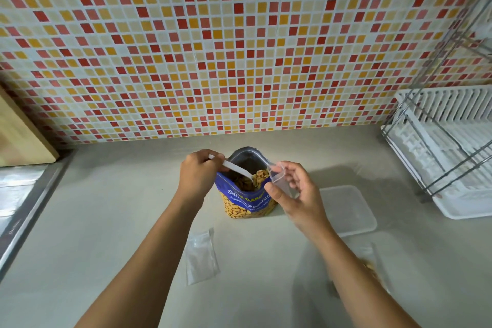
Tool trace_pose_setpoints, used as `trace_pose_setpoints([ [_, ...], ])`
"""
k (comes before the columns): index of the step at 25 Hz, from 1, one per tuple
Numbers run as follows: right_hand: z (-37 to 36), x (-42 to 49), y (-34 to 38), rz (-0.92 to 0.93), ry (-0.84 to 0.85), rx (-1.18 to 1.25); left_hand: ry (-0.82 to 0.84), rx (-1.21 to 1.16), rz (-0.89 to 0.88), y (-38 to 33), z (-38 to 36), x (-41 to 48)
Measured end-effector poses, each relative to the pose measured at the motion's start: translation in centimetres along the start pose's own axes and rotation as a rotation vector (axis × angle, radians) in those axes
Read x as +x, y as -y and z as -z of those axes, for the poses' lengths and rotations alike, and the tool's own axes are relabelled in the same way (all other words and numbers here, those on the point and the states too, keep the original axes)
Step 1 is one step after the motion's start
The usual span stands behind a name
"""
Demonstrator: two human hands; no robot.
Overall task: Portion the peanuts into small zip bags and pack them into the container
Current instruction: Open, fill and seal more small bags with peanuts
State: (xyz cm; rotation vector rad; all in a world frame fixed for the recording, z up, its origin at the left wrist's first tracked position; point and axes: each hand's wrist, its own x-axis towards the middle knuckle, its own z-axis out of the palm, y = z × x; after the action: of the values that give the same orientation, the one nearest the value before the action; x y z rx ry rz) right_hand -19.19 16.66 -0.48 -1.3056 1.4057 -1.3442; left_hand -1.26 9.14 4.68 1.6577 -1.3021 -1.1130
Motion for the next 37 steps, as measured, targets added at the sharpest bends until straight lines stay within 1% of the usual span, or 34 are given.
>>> trace_pose_setpoints([
  [6, 0.6, 0.3, 0.8, 0.04, -0.11, -0.036, -0.055, -0.077, 0.089, -0.1, 1.2, 0.2],
  [9, 1.0, 1.0, 1.4, 0.101, -0.143, -0.195, -0.07, -0.107, 0.096, 0.0, 2.1, 0.6],
  [14, 0.9, 1.9, 1.9, 0.203, -0.105, -0.481, -0.068, -0.146, 0.125, 0.1, 3.1, 0.7],
  [16, 0.8, 2.0, 1.9, 0.218, -0.103, -0.555, -0.063, -0.175, 0.133, 0.3, 3.4, 0.8],
  [22, 0.2, 2.3, 2.1, 0.257, -0.079, -0.663, -0.124, -0.304, 0.138, -1.2, 5.0, 1.3],
  [26, -0.7, 2.9, 2.5, 0.282, -0.081, -0.677, -0.133, -0.401, 0.129, -3.4, 5.4, 0.8],
  [29, -1.4, 3.2, 2.7, 0.29, -0.083, -0.651, -0.125, -0.305, 0.088, -4.4, 5.2, 0.6],
  [32, -1.9, 3.2, 2.9, 0.292, -0.074, -0.62, -0.074, -0.136, -0.014, -5.8, 4.7, 0.7],
  [34, -2.3, 3.3, 3.1, 0.279, -0.084, -0.56, -0.014, -0.008, -0.129, -7.3, 4.4, 0.7],
  [37, -3.0, 3.4, 3.5, 0.21, -0.116, -0.443, 0.083, 0.239, -0.364, -9.5, 4.1, 0.0],
])
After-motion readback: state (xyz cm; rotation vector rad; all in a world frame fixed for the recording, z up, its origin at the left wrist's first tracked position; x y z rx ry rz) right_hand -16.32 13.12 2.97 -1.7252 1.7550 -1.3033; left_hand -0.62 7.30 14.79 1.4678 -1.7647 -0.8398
